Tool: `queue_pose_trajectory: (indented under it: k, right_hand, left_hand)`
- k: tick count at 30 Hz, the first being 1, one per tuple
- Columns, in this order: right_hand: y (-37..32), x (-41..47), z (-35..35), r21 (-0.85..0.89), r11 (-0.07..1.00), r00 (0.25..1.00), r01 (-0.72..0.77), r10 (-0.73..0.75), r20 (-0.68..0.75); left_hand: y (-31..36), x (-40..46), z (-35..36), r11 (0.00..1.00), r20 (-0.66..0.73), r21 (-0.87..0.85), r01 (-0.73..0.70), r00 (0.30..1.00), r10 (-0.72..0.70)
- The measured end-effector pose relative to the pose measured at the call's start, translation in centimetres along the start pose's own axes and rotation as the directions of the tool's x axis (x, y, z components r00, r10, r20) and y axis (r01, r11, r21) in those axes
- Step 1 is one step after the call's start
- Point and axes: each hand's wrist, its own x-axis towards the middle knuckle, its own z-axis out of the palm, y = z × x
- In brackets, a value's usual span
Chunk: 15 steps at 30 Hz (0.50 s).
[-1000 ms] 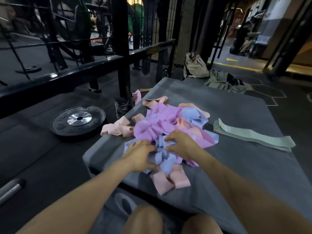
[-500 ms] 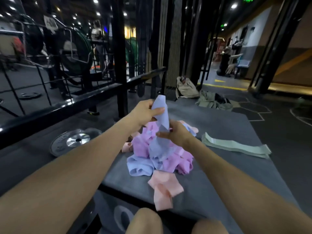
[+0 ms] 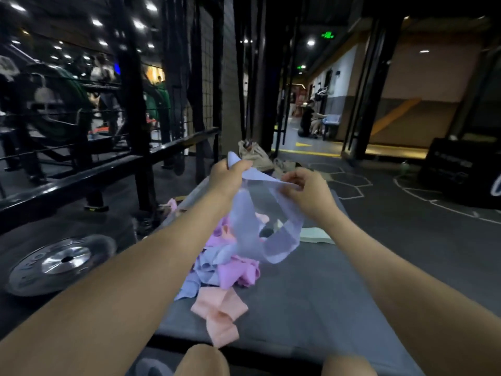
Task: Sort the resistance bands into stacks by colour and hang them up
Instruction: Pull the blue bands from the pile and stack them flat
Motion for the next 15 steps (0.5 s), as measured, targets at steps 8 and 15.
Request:
queue_pose_trajectory:
  k: [8, 15]
  right_hand:
    - [10.4, -7.2, -1.4, -0.524, 0.838, 0.908, -0.153, 0.328, 0.26]
    - [16.5, -9.3, -1.5, -0.621, 0.757, 0.829, -0.203, 0.471, 0.303]
  left_hand:
    - [-6.9, -0.1, 2.9, 0.866, -0.015, -0.402, 0.296, 0.944, -0.33]
    - [-12.1, -0.7, 2.9, 0.837, -0.028, -0.413, 0.359, 0.913, -0.406]
